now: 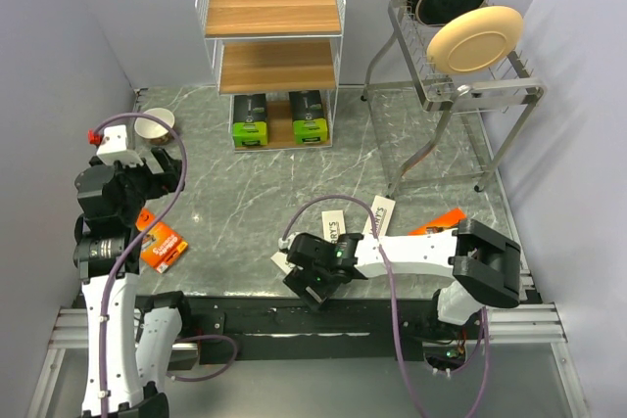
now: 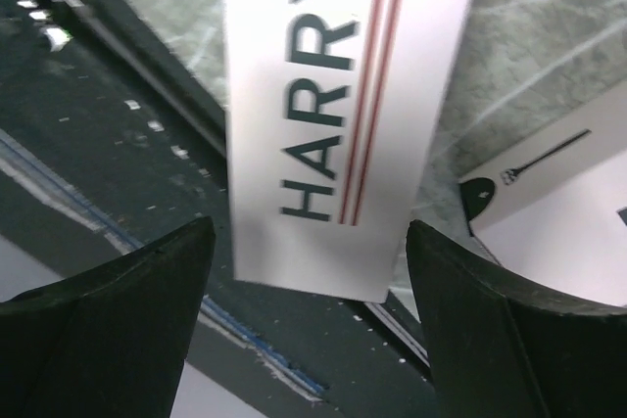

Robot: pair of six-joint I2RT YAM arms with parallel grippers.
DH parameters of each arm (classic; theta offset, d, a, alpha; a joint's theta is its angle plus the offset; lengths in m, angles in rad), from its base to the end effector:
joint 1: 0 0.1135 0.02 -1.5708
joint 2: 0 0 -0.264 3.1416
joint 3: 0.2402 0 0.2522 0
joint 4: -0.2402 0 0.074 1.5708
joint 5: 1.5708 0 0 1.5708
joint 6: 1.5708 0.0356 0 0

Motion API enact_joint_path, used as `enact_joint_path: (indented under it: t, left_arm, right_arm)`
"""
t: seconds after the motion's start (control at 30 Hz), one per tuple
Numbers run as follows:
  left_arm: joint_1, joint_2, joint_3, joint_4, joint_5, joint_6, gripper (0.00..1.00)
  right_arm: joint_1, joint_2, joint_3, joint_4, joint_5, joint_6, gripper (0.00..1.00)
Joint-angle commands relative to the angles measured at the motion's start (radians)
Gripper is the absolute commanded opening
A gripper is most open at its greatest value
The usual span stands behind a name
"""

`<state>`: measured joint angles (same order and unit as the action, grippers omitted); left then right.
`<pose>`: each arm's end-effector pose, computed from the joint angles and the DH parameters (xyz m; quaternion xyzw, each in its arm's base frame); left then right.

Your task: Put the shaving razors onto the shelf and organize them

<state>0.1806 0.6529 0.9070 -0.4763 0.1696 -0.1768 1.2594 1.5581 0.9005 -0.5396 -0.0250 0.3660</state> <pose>0.1375 0.0190 0.3695 -0.0863 0.7753 -0.0650 0.6222 0.0871 0.2737 0.1732 -0.4265 0.8851 0.1433 0.1188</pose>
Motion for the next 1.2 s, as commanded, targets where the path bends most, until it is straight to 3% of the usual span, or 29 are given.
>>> enact_joint_path:
  t: [0.0, 0.13, 0.37, 0.67, 0.9, 1.17]
  left_arm:
    - [0.007, -0.022, -0.014, 0.018, 0.025, -0.02, 0.99]
    - [0.008, -0.026, -0.023, 0.018, 0.036, -0.026, 0.99]
    - [0.007, -0.009, -0.025, 0.024, 0.039, -0.026, 0.99]
    - [0.007, 0.039, -0.019, 0.057, 0.053, -0.032, 0.99]
    - [0.007, 0.076, -0.007, 0.073, 0.056, -0.047, 0.99]
    - [0.011, 0.12, 0.021, 0.103, 0.042, -0.047, 0.99]
  right_arm:
    - [0.008, 0.013, -0.009, 0.032, 0.075, 0.019, 0.84]
    - [0.008, 0.019, -0.006, 0.053, 0.102, 0.008, 0.78]
    - [0.009, -0.009, -0.003, 0.09, 0.123, -0.03, 0.53]
    - [-0.021, -0.082, 0.174, 0.024, 0.178, -0.098, 0.48]
    - [-0.239, -0.078, 0.376, -0.02, 0.195, -0.199, 0.45]
    - [-0.446, -0.01, 0.627, 0.156, 0.307, -0.357, 0.44]
